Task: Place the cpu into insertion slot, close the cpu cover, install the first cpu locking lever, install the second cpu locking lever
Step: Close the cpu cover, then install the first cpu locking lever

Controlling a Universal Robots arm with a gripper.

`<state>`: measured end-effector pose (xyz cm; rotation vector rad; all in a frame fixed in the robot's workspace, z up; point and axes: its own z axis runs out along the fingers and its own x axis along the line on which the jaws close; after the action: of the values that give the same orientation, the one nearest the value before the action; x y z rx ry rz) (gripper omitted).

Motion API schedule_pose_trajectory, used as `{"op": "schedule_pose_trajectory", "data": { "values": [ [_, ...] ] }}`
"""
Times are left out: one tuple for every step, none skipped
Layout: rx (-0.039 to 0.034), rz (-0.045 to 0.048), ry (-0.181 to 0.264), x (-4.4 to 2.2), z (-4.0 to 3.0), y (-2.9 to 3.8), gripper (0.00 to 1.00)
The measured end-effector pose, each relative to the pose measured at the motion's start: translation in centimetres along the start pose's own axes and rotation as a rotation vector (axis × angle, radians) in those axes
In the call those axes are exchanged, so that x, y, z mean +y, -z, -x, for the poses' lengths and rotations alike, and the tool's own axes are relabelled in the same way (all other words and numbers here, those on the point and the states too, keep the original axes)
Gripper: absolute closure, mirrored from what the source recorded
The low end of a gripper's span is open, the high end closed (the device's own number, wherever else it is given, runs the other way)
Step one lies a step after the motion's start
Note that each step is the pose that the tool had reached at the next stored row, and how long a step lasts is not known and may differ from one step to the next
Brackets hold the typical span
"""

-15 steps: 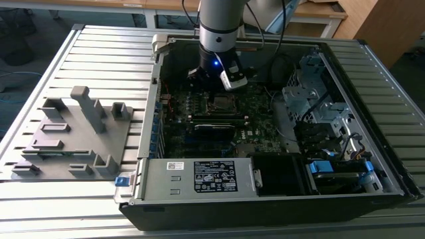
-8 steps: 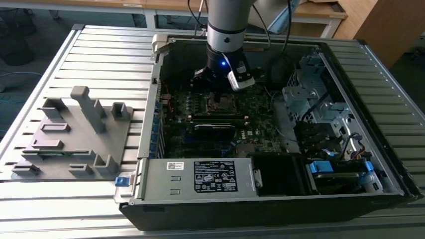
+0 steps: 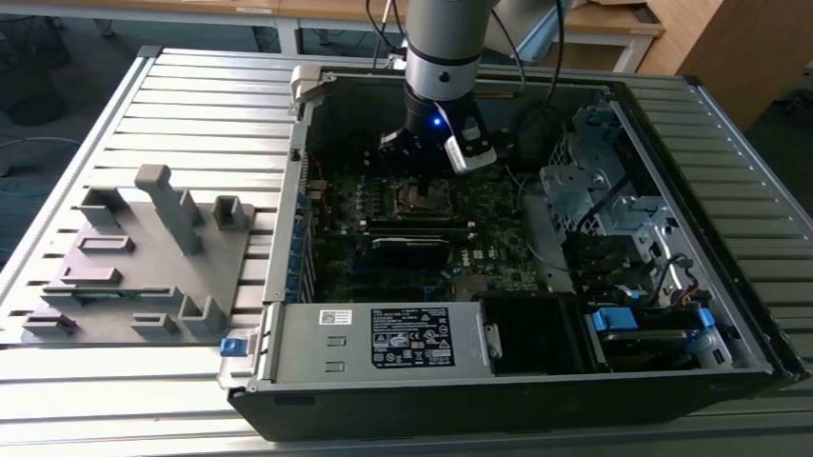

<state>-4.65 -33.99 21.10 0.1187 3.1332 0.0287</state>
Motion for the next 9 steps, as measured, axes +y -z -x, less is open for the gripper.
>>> {"op": "schedule_pose_trajectory", "data": {
  "values": [
    [0.0001, -0.0002, 0.0, 0.0, 0.0, 0.03, 0.9],
    [0.0001, -0.0002, 0.0, 0.0, 0.0, 0.09, 0.9],
    [0.0, 0.0, 0.0, 0.0, 0.0, 0.19, 0.9],
    [0.0001, -0.0002, 0.0, 0.0, 0.0, 0.31, 0.9],
    [0.0, 0.0, 0.0, 0.01, 0.0, 0.33, 0.9],
    [-0.0001, 0.0002, 0.0, 0.01, 0.0, 0.33, 0.9],
    [-0.0002, 0.0003, 0.0, 0.01, 0.0, 0.33, 0.9],
    [0.0, 0.0, 0.0, 0.01, 0.0, 0.6, 0.9],
    [0.0, 0.0, 0.0, 0.01, 0.0, 0.85, 0.9]
  ]
}}
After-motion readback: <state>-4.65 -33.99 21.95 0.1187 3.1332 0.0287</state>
